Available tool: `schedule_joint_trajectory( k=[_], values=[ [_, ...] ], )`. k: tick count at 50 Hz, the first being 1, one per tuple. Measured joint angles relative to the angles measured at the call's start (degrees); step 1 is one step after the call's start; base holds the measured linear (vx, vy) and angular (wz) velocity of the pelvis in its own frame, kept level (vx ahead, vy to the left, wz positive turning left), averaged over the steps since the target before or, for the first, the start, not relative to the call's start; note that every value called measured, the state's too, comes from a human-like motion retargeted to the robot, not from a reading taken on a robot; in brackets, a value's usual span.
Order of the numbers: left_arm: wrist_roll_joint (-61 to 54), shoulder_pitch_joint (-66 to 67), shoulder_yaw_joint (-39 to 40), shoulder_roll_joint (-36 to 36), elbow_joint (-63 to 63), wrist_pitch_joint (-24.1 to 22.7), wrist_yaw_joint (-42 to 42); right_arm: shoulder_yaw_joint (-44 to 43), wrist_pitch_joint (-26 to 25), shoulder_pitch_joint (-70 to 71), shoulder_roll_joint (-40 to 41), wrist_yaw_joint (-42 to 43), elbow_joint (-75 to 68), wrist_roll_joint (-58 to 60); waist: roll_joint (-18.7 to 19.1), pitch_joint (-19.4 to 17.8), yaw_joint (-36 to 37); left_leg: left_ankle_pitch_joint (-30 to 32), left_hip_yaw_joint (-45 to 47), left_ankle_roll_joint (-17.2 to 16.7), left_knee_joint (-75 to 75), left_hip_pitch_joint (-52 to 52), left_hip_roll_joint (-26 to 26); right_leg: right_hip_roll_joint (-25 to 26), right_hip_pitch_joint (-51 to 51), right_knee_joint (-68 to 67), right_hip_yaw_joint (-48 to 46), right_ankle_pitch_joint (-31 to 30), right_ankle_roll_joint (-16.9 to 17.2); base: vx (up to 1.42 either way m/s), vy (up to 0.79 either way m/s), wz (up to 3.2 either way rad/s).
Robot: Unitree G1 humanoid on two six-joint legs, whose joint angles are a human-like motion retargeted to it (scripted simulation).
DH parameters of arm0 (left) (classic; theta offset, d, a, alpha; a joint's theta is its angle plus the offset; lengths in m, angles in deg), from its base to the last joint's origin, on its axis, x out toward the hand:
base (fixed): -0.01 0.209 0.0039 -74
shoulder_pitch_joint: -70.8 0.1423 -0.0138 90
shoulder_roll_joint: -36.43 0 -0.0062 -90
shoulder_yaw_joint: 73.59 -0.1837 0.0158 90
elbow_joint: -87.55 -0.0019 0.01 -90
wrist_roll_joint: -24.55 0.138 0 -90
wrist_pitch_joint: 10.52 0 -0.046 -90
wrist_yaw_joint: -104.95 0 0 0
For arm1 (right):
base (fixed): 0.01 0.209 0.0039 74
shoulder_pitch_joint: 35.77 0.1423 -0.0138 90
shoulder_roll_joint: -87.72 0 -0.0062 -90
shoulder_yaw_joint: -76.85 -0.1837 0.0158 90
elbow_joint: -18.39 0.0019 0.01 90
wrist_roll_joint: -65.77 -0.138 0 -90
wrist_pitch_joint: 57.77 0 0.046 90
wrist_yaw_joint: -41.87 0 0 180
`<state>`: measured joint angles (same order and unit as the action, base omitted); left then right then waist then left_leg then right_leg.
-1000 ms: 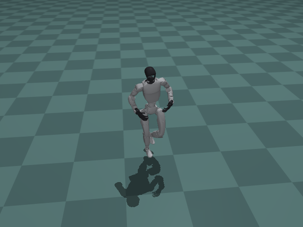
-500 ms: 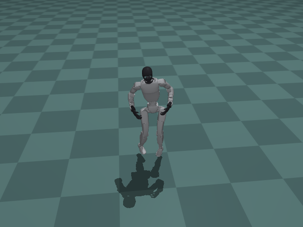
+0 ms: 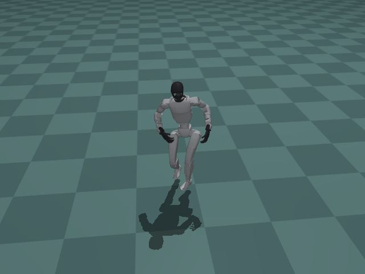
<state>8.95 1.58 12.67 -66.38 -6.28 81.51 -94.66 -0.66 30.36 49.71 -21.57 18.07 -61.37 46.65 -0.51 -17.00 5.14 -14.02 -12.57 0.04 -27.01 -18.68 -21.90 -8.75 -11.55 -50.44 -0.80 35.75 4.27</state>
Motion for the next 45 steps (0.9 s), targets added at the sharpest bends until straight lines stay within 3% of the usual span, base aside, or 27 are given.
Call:
schedule_joint_trajectory(
  k=[5, 7, 11, 17, 22, 27, 32, 37, 41, 45],
  values=[
    [2.8, -0.9, -1.4, 0.8, -1.9, 0.3, -2.3, 1.7, -0.1, 2.0, -1.1, -0.5, -1.4, 3.2, 2.3, -2.0, 0.9, 4.7, -0.3, -1.9, 1.2, -3.1, 0.6, -0.2, -2.4, 3.8, 0.0, 0.1, -1.8, -0.22, 0.06, -0.52],
    [4.1, -2.6, -2.0, 1.1, -2.8, 0.2, -3.0, 1.5, 0.4, 3.3, -1.7, 0.2, -2.5, 4.5, 3.7, -2.1, 1.1, 9.4, -3.2, -4.2, 5.6, -4.5, 1.5, 0.7, -5.2, 6.9, 0.7, -2.7, -1.9, -0.25, 0.04, -0.49],
    [6.4, -2.8, -3.3, 0.3, -3.0, 0.1, -3.9, 0.8, 0.9, 2.3, -2.5, 1.4, -3.8, 6.7, 5.1, -4.6, -0.1, 13.0, -7.8, -8.1, 5.3, -7.8, -0.3, 0.1, -10.5, 6.3, 2.4, -4.8, -1.1, -0.26, 0.04, -0.36],
    [9.6, -3.4, -5.7, -2.1, -4.7, 0.1, -7.5, -1.2, 0.5, 0.2, -4.5, 1.3, -7.7, 7.5, 7.7, -7.7, -1.7, 14.3, -12.6, -11.6, 3.7, -12.8, -1.4, 0.8, -18.8, 6.8, 4.0, -8.6, 0.0, -0.23, 0.05, -0.28],
    [11.5, -1.4, -8.1, -5.2, -5.6, 0.3, -11.9, -2.6, 0.1, -3.2, -6.2, 1.1, -11.2, 7.3, 8.5, -9.4, -3.7, 9.4, -13.4, -12.3, -3.4, -16.1, -1.7, 1.6, -23.6, 6.2, 4.6, -10.8, 1.5, -0.2, 0.05, -0.31],
    [10.1, 2.1, -10.4, -7.7, -5.0, 1.4, -15.3, -1.7, -0.4, -6.7, -7.4, 0.1, -12.7, 7.2, 7.6, -10.3, -5.7, -0.2, -11.2, -10.4, -18.5, -16.3, -0.1, 3.8, -24.7, 3.5, 5.3, -11.8, 2.8, -0.17, 0.07, -0.51],
    [5.5, 4.7, -11.6, -8.8, -4.3, 3.0, -17.5, 0.8, -1.3, -9.3, -7.9, -1.8, -14.9, 6.7, 6.5, -11.0, -6.0, -9.8, -10.0, -8.7, -33.7, -11.2, 3.1, 7.8, -23.4, -1.1, 5.8, -10.6, 2.3, -0.2, 0.1, -0.68],
    [-2.6, 4.3, -11.5, -9.7, -3.8, 4.0, -16.8, 3.6, -1.5, -8.3, -6.0, -1.9, -21.9, 5.8, 4.4, -12.1, -6.5, -17.2, -9.6, -6.7, -34.9, -4.4, 7.7, 10.0, -20.9, -2.0, 4.7, -12.5, 3.4, -0.24, 0.11, -0.39],
    [-8.4, 4.0, -10.2, -11.0, -2.4, 2.8, -13.5, 5.6, -0.1, -6.4, -4.7, -0.6, -26.6, 6.6, 1.2, -11.9, -7.2, -22.0, -5.9, -3.4, -32.2, -4.4, 11.2, 8.7, -23.1, -3.3, 1.5, -16.1, 5.2, -0.29, 0.12, -0.13],
    [-11.5, 3.3, -7.5, -11.8, -2.5, 0.8, -8.3, 7.1, 2.2, -4.1, -4.3, 0.2, -29.3, 8.6, -2.7, -10.6, -6.6, -23.0, -1.8, -1.1, -30.9, -7.0, 14.2, 3.8, -24.9, -6.3, -5.3, -16.5, 3.9, -0.32, 0.11, -0.21]
  ],
)
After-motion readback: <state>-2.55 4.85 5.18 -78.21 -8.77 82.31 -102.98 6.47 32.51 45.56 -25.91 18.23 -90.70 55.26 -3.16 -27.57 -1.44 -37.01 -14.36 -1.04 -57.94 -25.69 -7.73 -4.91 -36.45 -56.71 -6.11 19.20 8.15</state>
